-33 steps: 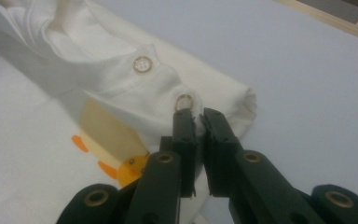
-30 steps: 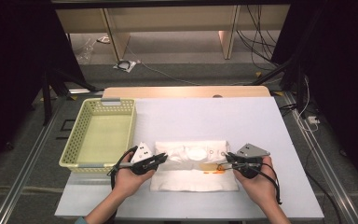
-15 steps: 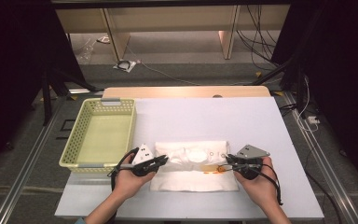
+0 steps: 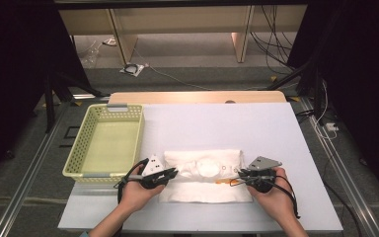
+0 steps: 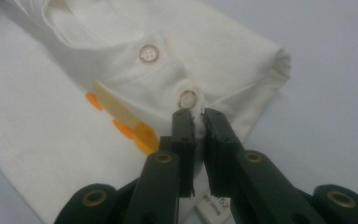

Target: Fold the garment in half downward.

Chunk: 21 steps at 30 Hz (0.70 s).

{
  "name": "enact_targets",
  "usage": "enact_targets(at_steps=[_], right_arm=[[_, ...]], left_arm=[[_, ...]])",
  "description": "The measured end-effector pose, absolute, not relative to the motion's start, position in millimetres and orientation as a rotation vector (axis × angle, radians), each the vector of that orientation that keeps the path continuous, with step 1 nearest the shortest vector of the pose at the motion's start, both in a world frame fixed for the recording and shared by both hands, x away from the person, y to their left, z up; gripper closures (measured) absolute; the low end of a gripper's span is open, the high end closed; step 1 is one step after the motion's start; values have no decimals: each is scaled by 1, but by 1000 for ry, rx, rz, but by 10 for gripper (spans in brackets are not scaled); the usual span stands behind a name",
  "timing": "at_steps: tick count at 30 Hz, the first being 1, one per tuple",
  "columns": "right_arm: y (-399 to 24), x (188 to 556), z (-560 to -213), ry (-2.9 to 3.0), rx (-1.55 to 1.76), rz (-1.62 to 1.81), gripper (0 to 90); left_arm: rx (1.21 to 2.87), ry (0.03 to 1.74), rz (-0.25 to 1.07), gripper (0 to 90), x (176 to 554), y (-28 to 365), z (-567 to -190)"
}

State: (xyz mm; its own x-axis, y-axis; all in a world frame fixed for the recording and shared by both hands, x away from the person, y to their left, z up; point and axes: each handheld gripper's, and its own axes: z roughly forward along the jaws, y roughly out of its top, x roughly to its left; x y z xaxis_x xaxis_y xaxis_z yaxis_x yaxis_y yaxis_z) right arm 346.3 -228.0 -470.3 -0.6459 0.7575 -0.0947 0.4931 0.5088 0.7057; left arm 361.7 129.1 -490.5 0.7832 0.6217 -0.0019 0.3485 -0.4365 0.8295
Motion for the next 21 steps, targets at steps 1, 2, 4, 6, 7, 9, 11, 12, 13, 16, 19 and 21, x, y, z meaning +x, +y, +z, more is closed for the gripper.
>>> enact_targets(at_steps=[1, 2, 4, 6, 7, 9, 11, 12, 13, 16, 19, 21], right_arm=[[-228, 346, -471, 2371, 1034, 916, 836], [-227, 345, -471, 2375, 1042, 914, 836], [-227, 344, -472, 2392, 1032, 903, 835], [-227, 343, -472, 2401, 1035, 899, 832], [-227, 342, -472, 2407, 1037, 899, 831], [-227, 341, -473, 2421, 1032, 890, 826], [-228, 341, -473, 2433, 1028, 888, 822], [-228, 340, -474, 2437, 1038, 889, 821], [-228, 339, -474, 2437, 1030, 892, 818], [-229, 336, -475, 2464, 1034, 876, 812], [-232, 334, -477, 2483, 1036, 862, 795], [-234, 333, -478, 2485, 1040, 868, 785]], left_arm=[[2070, 724, 378, 832, 362, 130, -491], [2079, 724, 373, 831, 362, 130, -491], [2084, 724, 371, 830, 361, 130, -491], [2093, 721, 365, 829, 360, 130, -492], [2096, 720, 364, 828, 360, 130, -492], [2100, 721, 361, 823, 359, 130, -492], [2106, 721, 359, 815, 359, 131, -492], [2108, 721, 356, 813, 358, 131, -492], [2115, 718, 354, 809, 358, 132, -492], [2127, 719, 346, 790, 356, 133, -493], [2142, 738, 320, 710, 353, 133, -494], [2153, 739, 315, 645, 351, 133, -493]])
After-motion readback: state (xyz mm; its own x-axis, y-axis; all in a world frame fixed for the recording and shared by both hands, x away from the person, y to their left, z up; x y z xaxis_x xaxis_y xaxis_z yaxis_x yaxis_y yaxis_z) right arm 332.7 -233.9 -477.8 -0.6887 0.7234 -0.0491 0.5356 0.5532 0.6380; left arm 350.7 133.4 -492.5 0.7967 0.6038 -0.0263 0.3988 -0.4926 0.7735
